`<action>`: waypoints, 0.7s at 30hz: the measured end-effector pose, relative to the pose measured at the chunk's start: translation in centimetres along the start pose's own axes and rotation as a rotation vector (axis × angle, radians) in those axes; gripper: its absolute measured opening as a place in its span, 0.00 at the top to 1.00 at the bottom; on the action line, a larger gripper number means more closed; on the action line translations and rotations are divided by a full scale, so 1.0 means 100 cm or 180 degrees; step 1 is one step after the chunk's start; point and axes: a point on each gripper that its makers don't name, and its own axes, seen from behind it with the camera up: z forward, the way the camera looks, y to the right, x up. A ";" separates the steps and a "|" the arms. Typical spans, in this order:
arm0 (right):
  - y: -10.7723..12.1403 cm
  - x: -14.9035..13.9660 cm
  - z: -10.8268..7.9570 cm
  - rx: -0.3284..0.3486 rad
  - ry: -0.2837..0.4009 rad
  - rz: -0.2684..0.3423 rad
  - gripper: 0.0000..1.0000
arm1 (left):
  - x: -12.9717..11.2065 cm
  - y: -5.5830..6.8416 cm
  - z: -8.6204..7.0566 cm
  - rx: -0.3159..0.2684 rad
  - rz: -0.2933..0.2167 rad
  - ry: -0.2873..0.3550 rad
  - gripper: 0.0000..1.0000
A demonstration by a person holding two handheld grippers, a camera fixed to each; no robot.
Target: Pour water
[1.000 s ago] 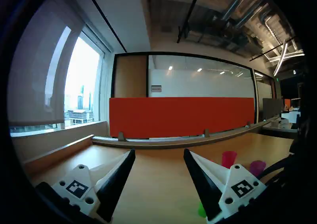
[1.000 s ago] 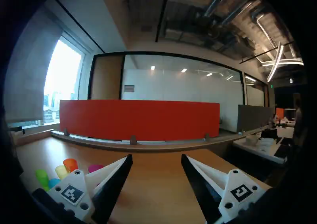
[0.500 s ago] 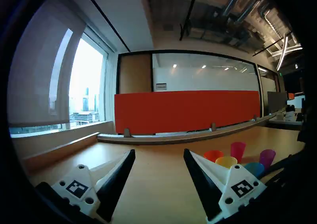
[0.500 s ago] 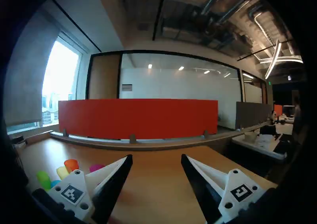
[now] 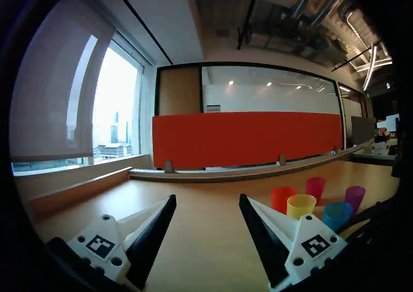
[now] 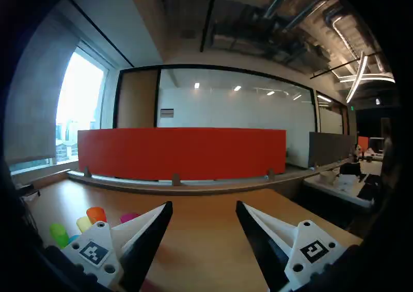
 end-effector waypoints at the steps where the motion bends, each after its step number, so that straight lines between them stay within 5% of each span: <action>1: 0.000 0.000 0.000 0.0000 0.0000 0.0002 0.05 | -0.001 -0.001 0.000 0.0009 -0.0004 -0.0007 0.10; 21: -0.002 0.008 -0.001 0.0010 0.0032 0.0002 0.05 | -0.018 -0.010 0.006 0.0082 -0.0052 -0.0100 0.10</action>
